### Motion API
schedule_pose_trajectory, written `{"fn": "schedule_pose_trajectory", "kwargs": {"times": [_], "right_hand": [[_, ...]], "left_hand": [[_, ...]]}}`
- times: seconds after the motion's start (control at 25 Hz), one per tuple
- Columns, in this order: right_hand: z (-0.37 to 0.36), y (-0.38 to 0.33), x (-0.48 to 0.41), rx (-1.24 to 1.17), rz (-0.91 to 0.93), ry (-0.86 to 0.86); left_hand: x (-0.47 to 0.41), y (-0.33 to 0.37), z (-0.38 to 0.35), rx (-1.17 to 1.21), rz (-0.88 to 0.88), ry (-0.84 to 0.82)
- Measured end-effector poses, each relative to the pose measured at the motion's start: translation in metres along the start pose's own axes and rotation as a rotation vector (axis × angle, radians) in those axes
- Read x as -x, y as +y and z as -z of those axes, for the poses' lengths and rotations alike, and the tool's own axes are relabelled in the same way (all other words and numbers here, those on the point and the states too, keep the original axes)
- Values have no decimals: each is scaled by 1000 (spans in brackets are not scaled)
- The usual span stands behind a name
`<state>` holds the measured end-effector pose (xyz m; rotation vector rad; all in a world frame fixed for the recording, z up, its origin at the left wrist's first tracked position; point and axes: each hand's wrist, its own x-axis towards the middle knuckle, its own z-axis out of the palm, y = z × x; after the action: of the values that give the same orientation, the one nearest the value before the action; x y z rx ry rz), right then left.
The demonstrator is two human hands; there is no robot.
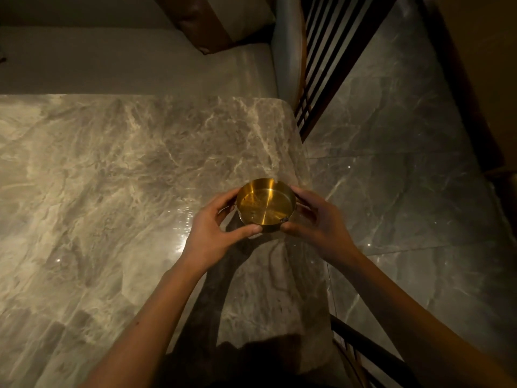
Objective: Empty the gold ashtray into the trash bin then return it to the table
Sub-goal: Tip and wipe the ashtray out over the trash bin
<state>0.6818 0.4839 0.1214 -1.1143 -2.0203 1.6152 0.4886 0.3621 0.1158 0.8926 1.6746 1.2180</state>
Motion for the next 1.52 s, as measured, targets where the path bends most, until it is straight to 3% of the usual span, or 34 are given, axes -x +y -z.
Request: {"fn": "schedule_pose_trajectory", "kwargs": {"times": [0.4,0.68,1.12,1.52], "right_hand": [[139,68,3,-147,-36,-114],[209,118,17,-178,-115,-103],[217,192,15,-167,-208,-92],[215,319,2,-148,-309,-159]], "left_hand": [[-31,26,-152,-31,148,29],[-52,23,-235,-28,247,-34],[-70,-36,-288,24,357,-80],[-105,-136,-357,5,549,-45]]}}
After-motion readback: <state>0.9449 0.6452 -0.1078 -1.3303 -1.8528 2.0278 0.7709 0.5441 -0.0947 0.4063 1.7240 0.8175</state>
